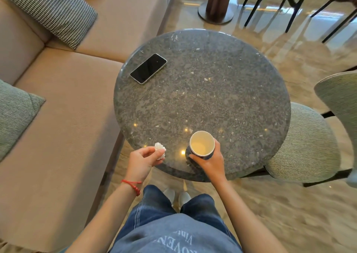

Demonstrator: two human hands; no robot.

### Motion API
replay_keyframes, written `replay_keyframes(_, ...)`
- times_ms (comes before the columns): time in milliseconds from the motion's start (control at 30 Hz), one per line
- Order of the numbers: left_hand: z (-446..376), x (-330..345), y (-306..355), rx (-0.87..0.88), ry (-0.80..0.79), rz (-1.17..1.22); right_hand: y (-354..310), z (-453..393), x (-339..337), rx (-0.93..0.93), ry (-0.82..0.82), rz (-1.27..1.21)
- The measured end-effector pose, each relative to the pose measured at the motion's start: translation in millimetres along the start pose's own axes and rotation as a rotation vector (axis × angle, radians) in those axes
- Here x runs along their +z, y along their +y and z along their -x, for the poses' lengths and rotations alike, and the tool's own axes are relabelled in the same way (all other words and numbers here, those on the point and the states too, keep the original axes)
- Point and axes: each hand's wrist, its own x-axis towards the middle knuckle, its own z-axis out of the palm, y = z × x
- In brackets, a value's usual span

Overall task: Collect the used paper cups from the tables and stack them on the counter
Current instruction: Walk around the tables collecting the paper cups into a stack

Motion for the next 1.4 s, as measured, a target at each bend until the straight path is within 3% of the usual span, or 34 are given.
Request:
replay_keyframes(400, -12, 7, -2, -0.049, -0.129, -0.048, -9, 25, -5, 0.128, 0.114, -0.157)
replay_keyframes(800, -4, 104, -15, -0.047, -0.507, -0.338, 20, 112, -83, 0.295, 0.546, -0.449)
replay_keyframes(1100, 79, 225, -75, -0.02, -0.825, -0.498, 78, 221, -170, 0.355, 0.851, -0.518)
replay_keyframes(1400, 229, 355, -169, -0.006, -1.09, -0.662, 149, 355, -264, 0.439, 1.16, -0.582)
